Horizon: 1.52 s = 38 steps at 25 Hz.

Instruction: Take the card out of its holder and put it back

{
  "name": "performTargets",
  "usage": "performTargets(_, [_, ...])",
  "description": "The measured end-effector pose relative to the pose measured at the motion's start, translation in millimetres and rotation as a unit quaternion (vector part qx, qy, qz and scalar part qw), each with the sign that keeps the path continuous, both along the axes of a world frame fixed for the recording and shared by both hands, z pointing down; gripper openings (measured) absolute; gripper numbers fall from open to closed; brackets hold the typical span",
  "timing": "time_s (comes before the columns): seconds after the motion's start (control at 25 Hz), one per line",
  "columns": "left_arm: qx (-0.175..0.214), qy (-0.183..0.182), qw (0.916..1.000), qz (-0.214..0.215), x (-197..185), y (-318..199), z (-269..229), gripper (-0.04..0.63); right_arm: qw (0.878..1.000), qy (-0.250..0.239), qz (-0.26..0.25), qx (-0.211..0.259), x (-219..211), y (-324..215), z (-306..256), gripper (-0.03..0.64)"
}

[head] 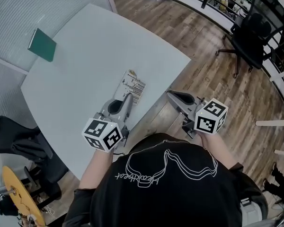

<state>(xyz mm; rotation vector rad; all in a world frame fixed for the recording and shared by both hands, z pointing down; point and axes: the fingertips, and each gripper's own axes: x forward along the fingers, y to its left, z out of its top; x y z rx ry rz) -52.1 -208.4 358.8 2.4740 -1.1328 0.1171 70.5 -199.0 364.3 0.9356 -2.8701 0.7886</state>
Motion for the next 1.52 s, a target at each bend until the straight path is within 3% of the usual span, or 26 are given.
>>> performTargets(0.52, [-0.016, 0.005, 0.9990, -0.042, 10, 53, 7, 0.025, 0.997, 0.016, -0.069, 0.016, -11, 34, 9, 0.009])
performTargets(1.08, [-0.002, 0.004, 0.9989, -0.047, 13, 76, 0, 0.025, 0.995, 0.016, -0.087, 0.037, -17, 55, 3, 0.008])
performTargets(1.52, [-0.002, 0.005, 0.9988, -0.049, 9, 73, 4, 0.025, 0.996, 0.017, -0.089, 0.026, -21, 55, 13, 0.008])
